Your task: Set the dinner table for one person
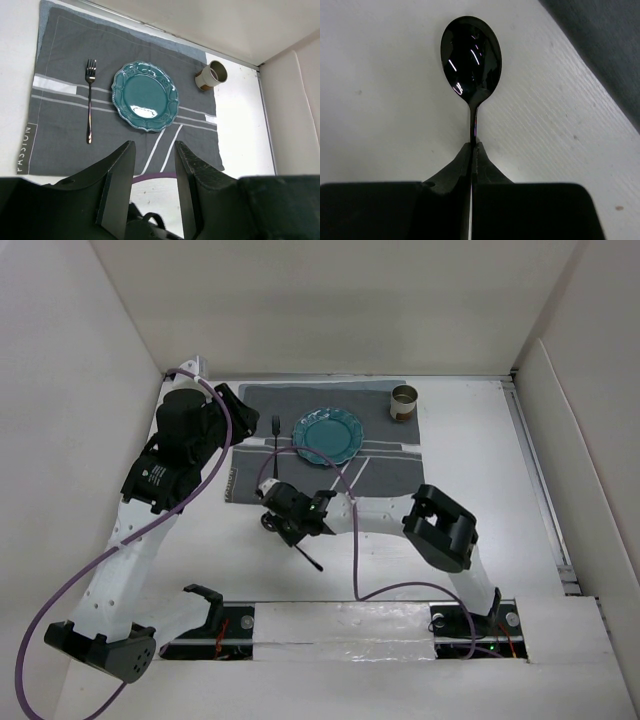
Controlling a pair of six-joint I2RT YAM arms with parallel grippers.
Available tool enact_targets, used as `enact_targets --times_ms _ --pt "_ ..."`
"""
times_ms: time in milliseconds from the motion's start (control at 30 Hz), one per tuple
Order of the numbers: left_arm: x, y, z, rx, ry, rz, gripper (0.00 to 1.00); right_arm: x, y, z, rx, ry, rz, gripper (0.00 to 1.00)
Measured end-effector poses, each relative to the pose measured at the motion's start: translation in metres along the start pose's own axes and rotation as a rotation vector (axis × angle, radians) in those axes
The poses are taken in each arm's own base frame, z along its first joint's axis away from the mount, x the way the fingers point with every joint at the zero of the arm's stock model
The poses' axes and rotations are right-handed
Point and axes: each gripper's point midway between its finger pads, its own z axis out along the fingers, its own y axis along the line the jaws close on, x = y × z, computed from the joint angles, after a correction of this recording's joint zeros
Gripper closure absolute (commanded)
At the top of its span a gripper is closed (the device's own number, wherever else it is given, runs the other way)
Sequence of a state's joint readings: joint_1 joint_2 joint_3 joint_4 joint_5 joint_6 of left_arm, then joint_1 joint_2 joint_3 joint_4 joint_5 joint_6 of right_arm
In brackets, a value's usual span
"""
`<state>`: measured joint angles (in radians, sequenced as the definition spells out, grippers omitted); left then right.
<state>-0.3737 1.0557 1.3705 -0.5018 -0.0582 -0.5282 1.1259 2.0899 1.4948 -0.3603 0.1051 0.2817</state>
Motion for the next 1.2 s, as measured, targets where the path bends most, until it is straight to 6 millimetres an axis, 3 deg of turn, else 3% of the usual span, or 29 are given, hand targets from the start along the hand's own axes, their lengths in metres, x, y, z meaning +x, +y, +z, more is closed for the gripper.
enact_targets --times_ms 67,167,233,367,433,500,600,733,833,967,1133,1200 --pt "-0.002 -0.001 0.000 0.005 -0.008 0.000 0.65 0.012 -0.008 -0.007 0.019 0.051 0.002 1.00" --pt "-0.005 -0.004 0.001 0.017 -0.022 -0.002 0.65 -0.001 -0.050 -0.033 0.057 0.050 0.081 1.00" --pt "-0.007 -0.006 0.003 0.029 -0.034 -0.004 0.65 -0.026 -0.094 -0.055 0.092 -0.006 0.166 1.00" --pt "-0.004 -0.008 0.008 0.049 -0.036 -0.005 0.65 -0.073 -0.211 -0.103 0.224 -0.160 0.360 1.00" --pt "0.001 -0.007 0.012 0.054 -0.028 -0.004 0.65 -0.081 -0.269 -0.120 0.300 -0.208 0.444 1.00" --pt "0.008 -0.004 0.018 0.053 -0.022 0.000 0.65 -0.078 -0.307 -0.126 0.344 -0.211 0.503 1.00" --pt "0.026 0.007 0.029 0.035 0.010 0.009 0.66 -0.076 -0.345 -0.116 0.373 -0.198 0.556 1.00" --pt "0.057 0.022 0.039 0.016 0.079 0.020 0.66 -0.065 -0.375 -0.090 0.391 -0.140 0.597 1.00" --pt "0.071 0.028 0.042 0.013 0.112 0.023 0.66 -0.050 -0.382 -0.070 0.396 -0.091 0.619 1.00" --pt "0.070 0.024 0.043 0.035 0.108 0.031 0.66 -0.034 -0.381 -0.056 0.401 -0.043 0.665 1.00" --pt "0.072 0.022 0.051 0.047 0.114 0.046 0.66 -0.034 -0.384 -0.051 0.403 -0.059 0.717 1.00" --pt "0.077 0.024 0.056 0.040 0.133 0.054 0.66 -0.033 -0.387 -0.049 0.412 -0.064 0.734 0.94"
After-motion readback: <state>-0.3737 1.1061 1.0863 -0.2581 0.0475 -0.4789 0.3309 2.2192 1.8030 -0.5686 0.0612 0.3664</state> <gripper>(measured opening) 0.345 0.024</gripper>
